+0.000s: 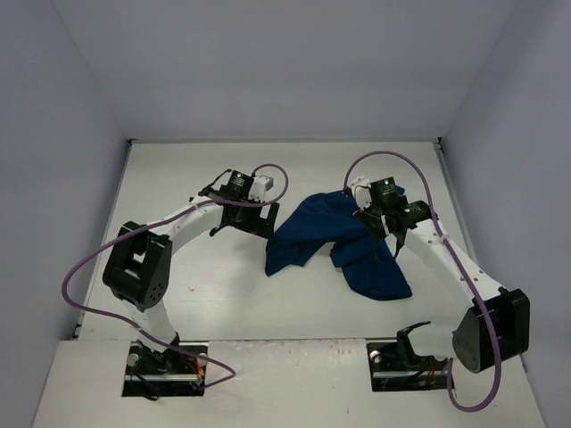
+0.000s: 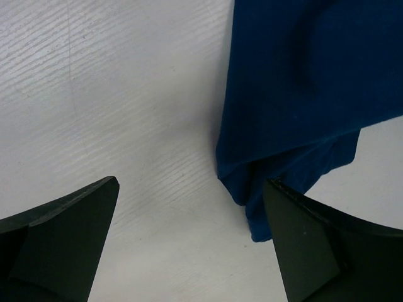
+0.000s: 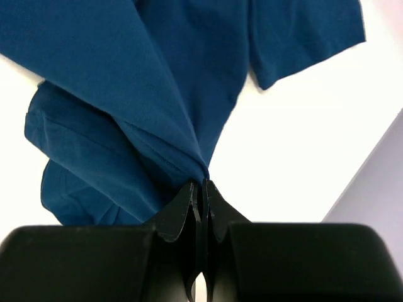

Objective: Fold and stack the t-shirts
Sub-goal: Flatten out the tshirt

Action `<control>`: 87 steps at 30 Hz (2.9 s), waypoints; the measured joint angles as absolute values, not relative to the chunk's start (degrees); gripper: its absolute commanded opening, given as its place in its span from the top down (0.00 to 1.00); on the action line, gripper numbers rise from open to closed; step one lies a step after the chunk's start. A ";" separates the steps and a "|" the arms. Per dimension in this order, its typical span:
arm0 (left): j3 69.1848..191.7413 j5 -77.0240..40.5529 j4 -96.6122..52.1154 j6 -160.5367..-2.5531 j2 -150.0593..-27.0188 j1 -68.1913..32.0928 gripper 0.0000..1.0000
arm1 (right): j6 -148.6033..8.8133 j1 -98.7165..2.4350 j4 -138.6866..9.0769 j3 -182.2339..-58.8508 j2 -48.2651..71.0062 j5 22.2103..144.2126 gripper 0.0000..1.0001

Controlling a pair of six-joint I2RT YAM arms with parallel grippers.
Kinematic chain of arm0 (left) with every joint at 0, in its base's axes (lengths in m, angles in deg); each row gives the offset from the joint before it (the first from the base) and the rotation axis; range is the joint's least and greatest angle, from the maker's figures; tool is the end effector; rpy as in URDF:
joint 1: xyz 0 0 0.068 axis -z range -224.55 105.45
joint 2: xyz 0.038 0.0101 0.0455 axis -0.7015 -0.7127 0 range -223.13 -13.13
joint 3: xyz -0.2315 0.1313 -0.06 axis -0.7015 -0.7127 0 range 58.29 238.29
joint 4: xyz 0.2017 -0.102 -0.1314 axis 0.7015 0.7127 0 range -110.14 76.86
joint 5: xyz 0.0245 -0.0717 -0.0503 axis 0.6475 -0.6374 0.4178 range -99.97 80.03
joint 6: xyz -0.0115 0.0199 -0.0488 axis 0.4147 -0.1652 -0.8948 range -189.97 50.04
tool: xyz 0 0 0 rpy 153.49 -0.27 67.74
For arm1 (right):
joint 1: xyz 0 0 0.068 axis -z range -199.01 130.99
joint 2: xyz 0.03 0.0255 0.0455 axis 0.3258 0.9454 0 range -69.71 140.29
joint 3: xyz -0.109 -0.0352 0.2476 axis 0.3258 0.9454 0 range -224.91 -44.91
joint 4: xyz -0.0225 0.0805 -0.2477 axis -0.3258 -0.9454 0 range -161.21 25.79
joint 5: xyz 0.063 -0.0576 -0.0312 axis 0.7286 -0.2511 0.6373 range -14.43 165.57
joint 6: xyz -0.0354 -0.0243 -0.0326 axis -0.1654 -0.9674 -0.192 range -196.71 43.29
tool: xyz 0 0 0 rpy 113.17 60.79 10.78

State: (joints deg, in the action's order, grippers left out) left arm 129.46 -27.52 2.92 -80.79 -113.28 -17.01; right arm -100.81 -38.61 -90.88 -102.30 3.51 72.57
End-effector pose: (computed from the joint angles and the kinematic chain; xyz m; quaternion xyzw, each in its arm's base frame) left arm 0.3286 -0.1836 0.2221 0.1849 0.9175 -0.2418 0.2561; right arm 0.2613 0.0909 0.2832 -0.3307 0.8532 -0.0398 0.4014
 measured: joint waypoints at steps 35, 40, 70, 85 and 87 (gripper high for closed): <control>122.43 -20.39 -6.10 -76.86 -113.45 -4.06 0.93 | -93.22 -26.92 -90.16 -122.93 27.43 85.43 1.00; 123.44 -19.94 -4.44 -77.01 -112.11 -5.91 1.00 | -95.72 -26.92 -90.53 -122.23 23.00 86.20 1.00; 136.75 -18.39 13.79 -57.24 -54.36 -10.07 1.00 | -128.30 -20.93 -92.31 -119.60 -39.56 124.19 1.00; 147.00 -20.90 1.00 -60.52 -109.48 -29.68 0.99 | -126.15 -20.98 -81.80 -135.03 32.30 125.39 0.69; 153.93 -21.40 -0.53 -60.93 -120.02 -30.83 0.76 | -123.83 -21.01 -81.65 -142.01 42.59 124.87 0.46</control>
State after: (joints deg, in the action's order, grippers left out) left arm 153.93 -21.40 -0.53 -60.93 -120.02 -30.83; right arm -123.83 -21.01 -81.65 -142.01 42.59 124.87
